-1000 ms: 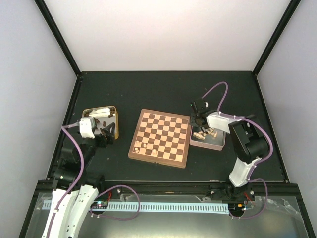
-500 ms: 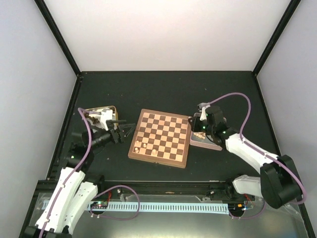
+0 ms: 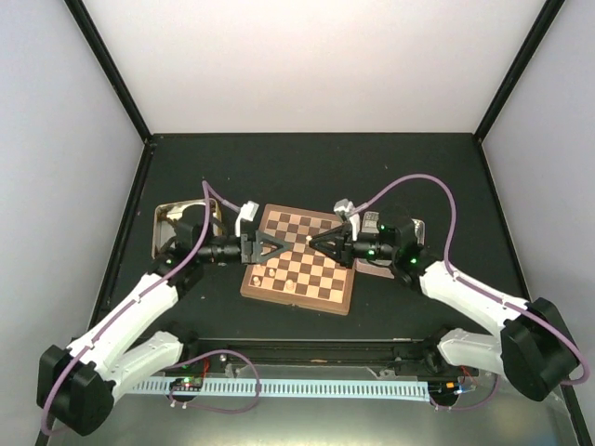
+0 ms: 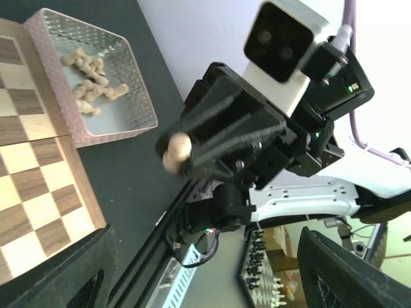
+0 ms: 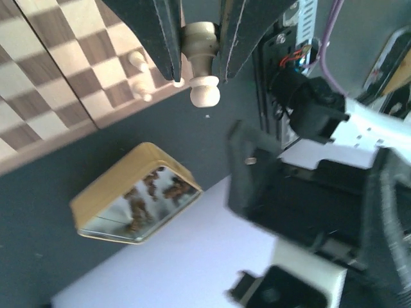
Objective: Set up the chess pieces on the board
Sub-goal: Place the chess piece on the chessboard.
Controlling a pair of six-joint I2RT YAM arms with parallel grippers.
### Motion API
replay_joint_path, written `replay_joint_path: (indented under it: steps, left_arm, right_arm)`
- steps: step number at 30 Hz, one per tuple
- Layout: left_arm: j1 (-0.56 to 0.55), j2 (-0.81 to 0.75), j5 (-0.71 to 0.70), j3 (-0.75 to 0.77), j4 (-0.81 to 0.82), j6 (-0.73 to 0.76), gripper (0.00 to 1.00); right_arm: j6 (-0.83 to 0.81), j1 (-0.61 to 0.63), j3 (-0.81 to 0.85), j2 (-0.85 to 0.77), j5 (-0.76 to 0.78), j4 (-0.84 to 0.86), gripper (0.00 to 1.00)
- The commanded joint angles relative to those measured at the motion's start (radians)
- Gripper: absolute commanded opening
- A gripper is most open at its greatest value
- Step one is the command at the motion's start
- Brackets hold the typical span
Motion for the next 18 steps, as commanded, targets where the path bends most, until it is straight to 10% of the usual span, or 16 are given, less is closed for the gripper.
replay_joint_path:
  steps: [1,18]
  left_arm:
    - [-0.031,0.051,0.033,0.083,0.062,-0.062,0.76]
    - [-0.059,0.201,0.078,0.086,0.033,-0.041,0.33]
  right_arm:
    - [-0.169,0.061,0.086,0.007,-0.070,-0.099,0.10]
    - [-0.354,0.134,0.210,0.104,0.000,-0.290,0.11]
